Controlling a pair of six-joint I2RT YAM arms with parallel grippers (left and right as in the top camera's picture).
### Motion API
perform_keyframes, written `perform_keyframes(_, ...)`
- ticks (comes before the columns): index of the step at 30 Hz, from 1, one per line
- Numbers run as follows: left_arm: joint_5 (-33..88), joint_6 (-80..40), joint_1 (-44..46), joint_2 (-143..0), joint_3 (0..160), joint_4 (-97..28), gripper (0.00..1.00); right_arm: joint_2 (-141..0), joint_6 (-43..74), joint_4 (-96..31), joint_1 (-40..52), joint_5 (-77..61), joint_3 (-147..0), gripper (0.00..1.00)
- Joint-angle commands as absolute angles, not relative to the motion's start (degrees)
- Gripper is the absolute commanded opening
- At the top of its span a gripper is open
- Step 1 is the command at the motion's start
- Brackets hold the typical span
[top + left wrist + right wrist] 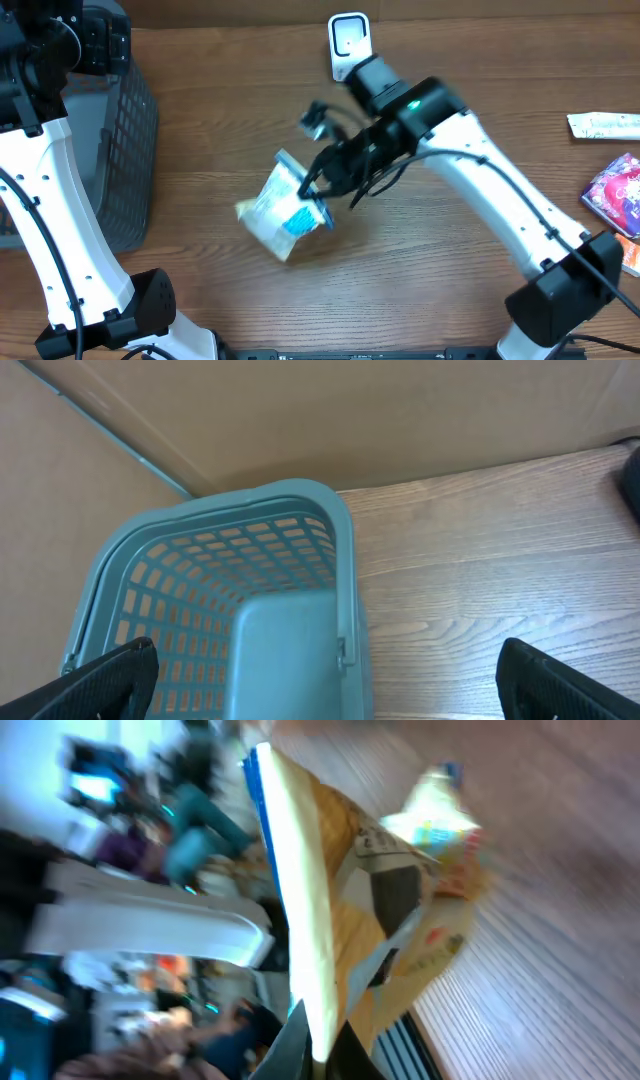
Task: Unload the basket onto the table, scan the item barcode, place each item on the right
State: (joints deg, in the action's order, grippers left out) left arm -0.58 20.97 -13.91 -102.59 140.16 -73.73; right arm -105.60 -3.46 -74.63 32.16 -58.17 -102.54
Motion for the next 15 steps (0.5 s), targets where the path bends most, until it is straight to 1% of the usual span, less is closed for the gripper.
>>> perform_keyframes(1, 0.0, 20.1, -14.2, -103.4, 140.0, -73.5, 1.00, -105.1, -7.5, -74.2, 25.4, -66.3, -99.8, 0.04)
perform_keyframes(7, 0.0, 20.1, -14.1, -103.5, 140.0, -73.5, 1.00, -110.0, -8.3, -64.7, 19.0, -65.3, -92.2, 0.04)
perform_keyframes(11, 0.0, 20.1, -14.2, -103.5, 140.0, -73.5, 1.00, -113.1, -4.0, -62.8, 19.9, -64.6, -91.5, 0.04)
perform_keyframes(15, 0.0, 20.1, -14.2, -103.5, 140.0, -73.5, 1.00, -112.1, -1.0, -63.3, 24.2, -60.5, -92.6, 0.04)
